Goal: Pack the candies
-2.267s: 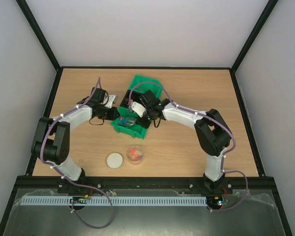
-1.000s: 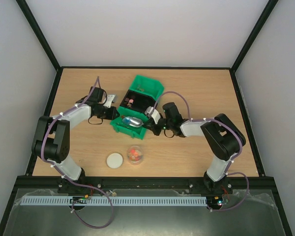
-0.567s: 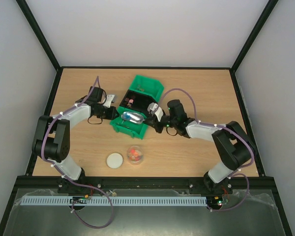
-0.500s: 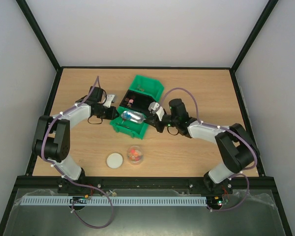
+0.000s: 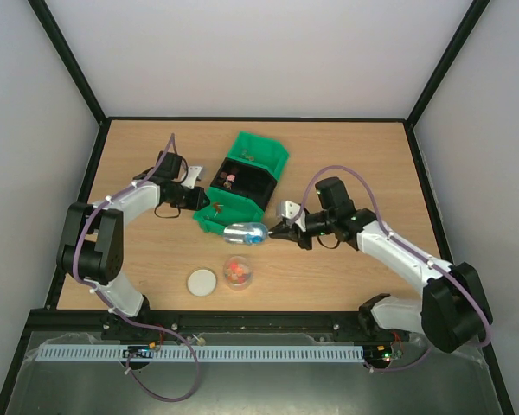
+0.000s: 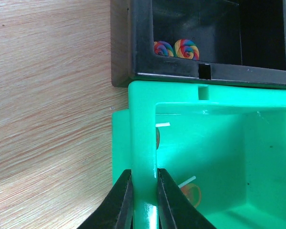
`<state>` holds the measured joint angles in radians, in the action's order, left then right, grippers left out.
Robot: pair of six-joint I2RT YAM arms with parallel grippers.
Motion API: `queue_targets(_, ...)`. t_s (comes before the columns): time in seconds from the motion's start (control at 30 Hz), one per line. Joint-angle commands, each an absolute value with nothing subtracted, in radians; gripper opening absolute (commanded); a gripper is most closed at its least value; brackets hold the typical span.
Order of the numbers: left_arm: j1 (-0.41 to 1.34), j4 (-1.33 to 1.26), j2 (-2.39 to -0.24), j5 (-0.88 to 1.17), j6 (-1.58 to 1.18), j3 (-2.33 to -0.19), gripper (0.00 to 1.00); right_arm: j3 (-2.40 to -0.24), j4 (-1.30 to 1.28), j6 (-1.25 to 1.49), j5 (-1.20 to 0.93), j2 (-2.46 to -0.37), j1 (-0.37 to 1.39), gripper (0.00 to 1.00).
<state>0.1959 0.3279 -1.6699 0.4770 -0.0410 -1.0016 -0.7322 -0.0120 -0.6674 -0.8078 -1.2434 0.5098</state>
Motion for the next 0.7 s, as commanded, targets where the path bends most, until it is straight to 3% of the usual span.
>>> queue_targets(0.0, 0.19, 0.354, -1.68, 0.473, -0.028, -1.011, 0.02, -0.805, -0.378, -0.946, -0.866, -1.222, 0.509, 0.01)
queue_targets(0.3, 0.19, 0.353, -1.671, 0.472, -0.028, -1.008, 0.02, -1.009, -0.807, -1.154, -0.744, -1.326, 0.524, 0.01)
queue_targets(0.67, 0.188, 0.352, -1.675, 0.472, -0.035, -1.013, 0.02, -1.123, -0.88, -1.09, -0.5, -1.383, 0.671, 0.01)
